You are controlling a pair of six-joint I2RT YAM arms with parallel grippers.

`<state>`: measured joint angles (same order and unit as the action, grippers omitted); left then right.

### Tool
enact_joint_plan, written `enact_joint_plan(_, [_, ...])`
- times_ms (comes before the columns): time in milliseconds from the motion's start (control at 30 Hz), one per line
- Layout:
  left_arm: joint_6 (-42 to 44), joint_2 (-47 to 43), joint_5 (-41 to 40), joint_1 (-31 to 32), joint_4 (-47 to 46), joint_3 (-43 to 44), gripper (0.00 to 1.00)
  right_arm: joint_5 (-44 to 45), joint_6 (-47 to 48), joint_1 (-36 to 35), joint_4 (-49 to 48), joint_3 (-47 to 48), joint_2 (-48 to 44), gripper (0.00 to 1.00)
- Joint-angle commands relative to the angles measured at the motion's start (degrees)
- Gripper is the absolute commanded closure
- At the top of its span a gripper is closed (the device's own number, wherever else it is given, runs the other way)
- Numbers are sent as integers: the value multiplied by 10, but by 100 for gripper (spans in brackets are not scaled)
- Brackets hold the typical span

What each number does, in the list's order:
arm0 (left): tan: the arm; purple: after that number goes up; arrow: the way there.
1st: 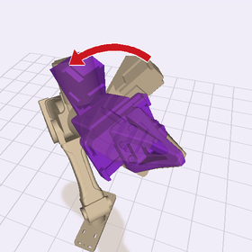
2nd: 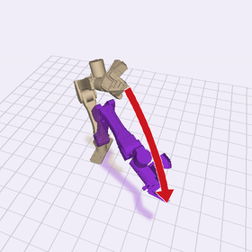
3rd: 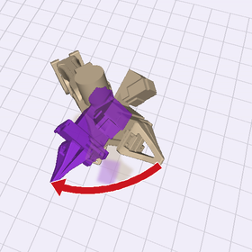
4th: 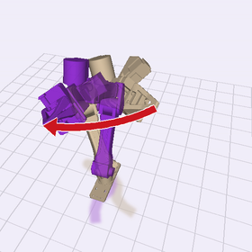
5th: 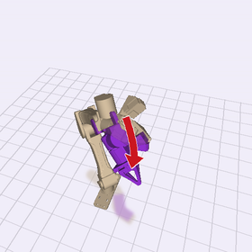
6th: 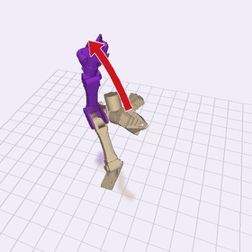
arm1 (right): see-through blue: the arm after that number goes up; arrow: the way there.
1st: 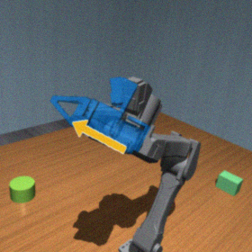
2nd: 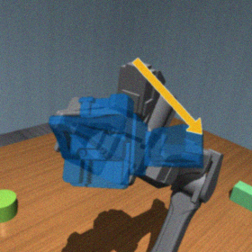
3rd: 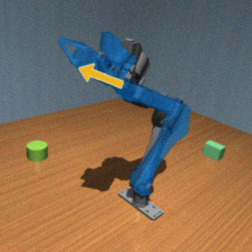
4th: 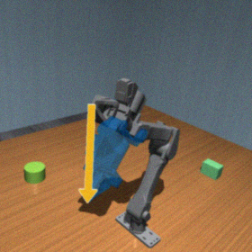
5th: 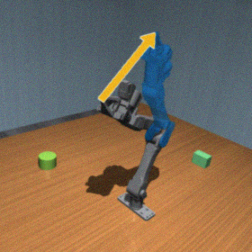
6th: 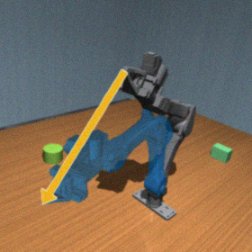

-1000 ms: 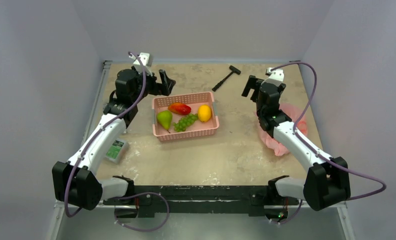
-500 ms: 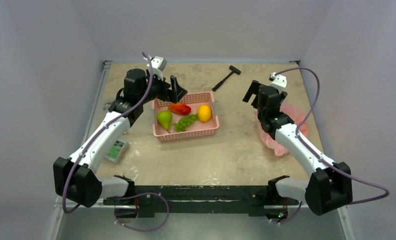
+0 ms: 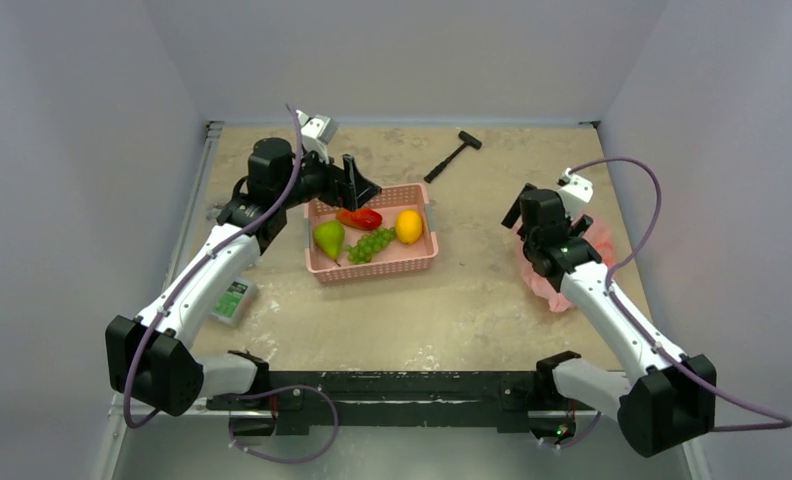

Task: Take the fake fruits out of the plastic bag
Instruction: Move the plastic bag to the center of the board.

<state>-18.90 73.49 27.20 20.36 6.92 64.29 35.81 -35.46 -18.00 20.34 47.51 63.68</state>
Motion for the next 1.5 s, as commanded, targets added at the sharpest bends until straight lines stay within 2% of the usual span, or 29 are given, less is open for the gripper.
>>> enact_joint_plan(0, [-15,-11,35,5,-27,25,7,84,-46,1,79,-5,-60,1])
enact_joint_plan(67, [-15,-11,35,7,-28,25,7,78,-45,24,68,-26,-93,1])
enact_joint_plan(200, [-18,-7,38,10,-28,25,8,-19,-34,144,33,-50,-110,1])
enact_joint_plan(433, [-4,-2,45,24,-10,33,9,-93,-45,206,5,-54,-34,1])
enact_joint_plan(700, [-5,12,60,29,-3,42,9,-126,-47,215,8,-50,57,13])
enact_joint_plan(900, [-4,15,62,29,-1,46,9,-160,-15,215,17,-50,89,28])
enact_joint_plan(967, [-4,18,65,29,-1,47,9,-190,1,214,16,-56,87,38])
enact_joint_plan(1067, [-4,23,67,29,1,49,9,-225,19,214,17,-68,73,63])
enact_joint_plan(1267, [-7,31,70,29,6,54,9,-298,10,196,46,-93,28,94])
enact_joint_plan(1367, [-10,32,74,29,5,54,9,-317,0,154,73,-105,13,99])
enact_joint_plan(1467, [-11,35,76,29,6,56,9,-313,-36,67,96,-111,-2,100])
